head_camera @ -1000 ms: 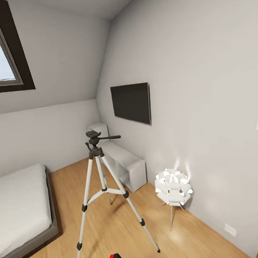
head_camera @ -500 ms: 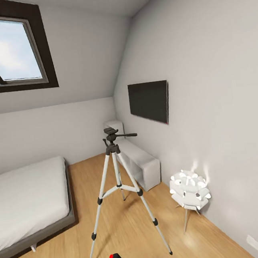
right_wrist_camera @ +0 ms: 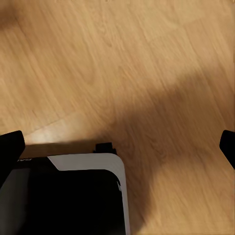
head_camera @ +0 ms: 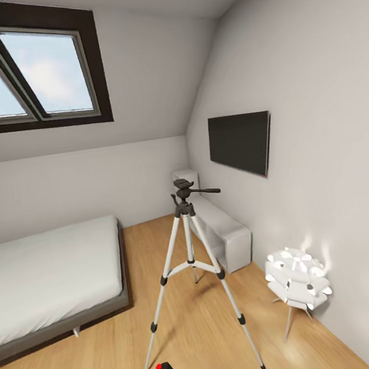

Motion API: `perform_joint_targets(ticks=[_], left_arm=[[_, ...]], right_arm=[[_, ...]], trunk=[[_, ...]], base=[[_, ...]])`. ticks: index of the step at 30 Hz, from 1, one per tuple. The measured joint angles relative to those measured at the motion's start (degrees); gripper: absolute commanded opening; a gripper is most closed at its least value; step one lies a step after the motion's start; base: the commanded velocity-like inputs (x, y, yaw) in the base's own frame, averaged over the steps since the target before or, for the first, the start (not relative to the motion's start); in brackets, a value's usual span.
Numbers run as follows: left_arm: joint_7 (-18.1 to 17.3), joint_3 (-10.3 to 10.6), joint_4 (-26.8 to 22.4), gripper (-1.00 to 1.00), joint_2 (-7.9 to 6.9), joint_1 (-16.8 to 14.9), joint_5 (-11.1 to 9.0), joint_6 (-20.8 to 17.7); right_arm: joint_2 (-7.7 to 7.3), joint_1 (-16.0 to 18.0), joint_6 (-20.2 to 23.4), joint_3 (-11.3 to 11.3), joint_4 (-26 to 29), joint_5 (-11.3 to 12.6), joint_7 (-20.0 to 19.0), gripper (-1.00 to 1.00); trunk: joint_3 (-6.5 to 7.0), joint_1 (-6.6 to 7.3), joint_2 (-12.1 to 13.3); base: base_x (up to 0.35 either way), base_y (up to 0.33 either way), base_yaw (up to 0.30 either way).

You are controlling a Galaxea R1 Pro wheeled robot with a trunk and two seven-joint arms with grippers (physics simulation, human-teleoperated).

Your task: Attach the digital camera to the camera tripod in the bedroom.

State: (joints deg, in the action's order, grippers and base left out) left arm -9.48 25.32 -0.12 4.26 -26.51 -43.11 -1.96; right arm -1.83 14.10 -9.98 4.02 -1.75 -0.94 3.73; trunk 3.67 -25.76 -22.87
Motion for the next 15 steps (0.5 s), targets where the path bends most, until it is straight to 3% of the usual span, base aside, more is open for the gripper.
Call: perform_joint_targets(ticks=[15], left_arm=[[-0.01, -0.11, 0.0, -1.0, 0.05, 0.0, 0.0, -0.04]], right_arm=[[-0.08, 0.0, 0.09, 0.02, 0.0, -0.05, -0.17, 1.0]], trunk=[[0.0, 0.0, -0.01]], base=[[0.0, 0.0, 0.278]])
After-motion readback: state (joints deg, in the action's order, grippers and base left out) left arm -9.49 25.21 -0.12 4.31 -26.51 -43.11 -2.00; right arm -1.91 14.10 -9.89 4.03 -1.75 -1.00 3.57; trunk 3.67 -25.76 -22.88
